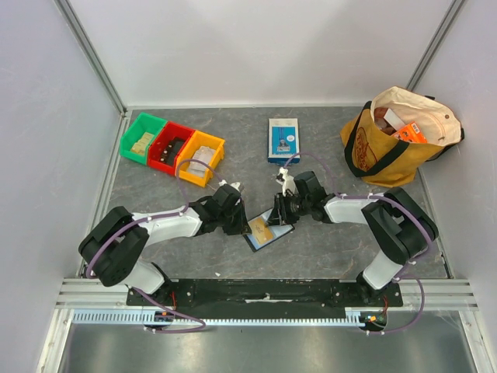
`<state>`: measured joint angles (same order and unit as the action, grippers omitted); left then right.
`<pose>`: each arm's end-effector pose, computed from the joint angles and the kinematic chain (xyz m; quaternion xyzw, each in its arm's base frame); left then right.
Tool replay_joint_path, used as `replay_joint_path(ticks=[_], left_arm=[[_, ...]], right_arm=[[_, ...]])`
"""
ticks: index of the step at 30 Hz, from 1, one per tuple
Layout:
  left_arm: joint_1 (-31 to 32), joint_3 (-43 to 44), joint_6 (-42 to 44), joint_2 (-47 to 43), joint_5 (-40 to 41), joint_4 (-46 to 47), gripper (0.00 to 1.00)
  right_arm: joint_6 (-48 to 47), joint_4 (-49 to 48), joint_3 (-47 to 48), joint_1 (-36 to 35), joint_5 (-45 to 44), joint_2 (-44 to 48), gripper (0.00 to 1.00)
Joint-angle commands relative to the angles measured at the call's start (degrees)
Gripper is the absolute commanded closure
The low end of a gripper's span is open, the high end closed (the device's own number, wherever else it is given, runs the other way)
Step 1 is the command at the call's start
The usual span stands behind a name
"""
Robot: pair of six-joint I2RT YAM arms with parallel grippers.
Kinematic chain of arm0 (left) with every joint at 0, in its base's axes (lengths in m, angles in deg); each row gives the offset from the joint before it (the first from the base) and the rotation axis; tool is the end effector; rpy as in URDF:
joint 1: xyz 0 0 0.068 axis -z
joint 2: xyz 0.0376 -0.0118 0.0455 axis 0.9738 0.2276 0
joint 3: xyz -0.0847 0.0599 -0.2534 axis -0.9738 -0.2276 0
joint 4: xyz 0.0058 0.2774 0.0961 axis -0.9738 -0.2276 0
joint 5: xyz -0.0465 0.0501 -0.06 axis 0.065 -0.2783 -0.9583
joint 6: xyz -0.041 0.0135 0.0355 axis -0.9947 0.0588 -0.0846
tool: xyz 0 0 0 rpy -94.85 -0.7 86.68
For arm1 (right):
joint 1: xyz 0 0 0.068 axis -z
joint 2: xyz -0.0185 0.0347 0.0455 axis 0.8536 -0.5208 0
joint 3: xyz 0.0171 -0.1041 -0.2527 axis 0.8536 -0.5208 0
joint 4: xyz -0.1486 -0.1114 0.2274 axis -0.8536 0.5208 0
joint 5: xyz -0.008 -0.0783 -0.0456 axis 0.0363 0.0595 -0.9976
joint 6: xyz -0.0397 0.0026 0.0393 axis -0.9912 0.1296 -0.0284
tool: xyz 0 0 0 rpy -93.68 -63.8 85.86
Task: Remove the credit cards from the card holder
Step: Remove the credit card from the card holder.
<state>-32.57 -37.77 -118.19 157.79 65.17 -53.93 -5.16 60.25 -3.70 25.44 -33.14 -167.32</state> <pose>0.2091 -0.2111 0.1233 0.0169 0.9460 -0.2676 0.1823 0.2570 0.1929 0.1018 -0.1692 0.8831 0.3995 0.1785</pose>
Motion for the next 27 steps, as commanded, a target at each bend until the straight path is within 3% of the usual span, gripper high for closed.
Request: replay_joint_path(ticks=[1,15,22,27], left_arm=[[0.2,-1.15,-1.43,1.32,-0.03,-0.19,0.89],[0.2,-0.89,-1.52,1.93,-0.91,0.25,0.9],[0.2,-0.89,-1.17,1.84,-0.38,-0.28,0.91],[0.29,-1.15,-0.91,1.58,0.32,-0.9,0.92]], right_arm=[[2.07,-6.05,-1.36,0.91,4.58,-1.54,0.69],[3.92,-11.59,-2.42,1.53,10.38,-5.06,0.76],[3.74,-10.8,-2.95,3.28,10.64,-4.27,0.92],[3.57,-9.66,-3.91,5.57,10.21,-2.16,0.94]])
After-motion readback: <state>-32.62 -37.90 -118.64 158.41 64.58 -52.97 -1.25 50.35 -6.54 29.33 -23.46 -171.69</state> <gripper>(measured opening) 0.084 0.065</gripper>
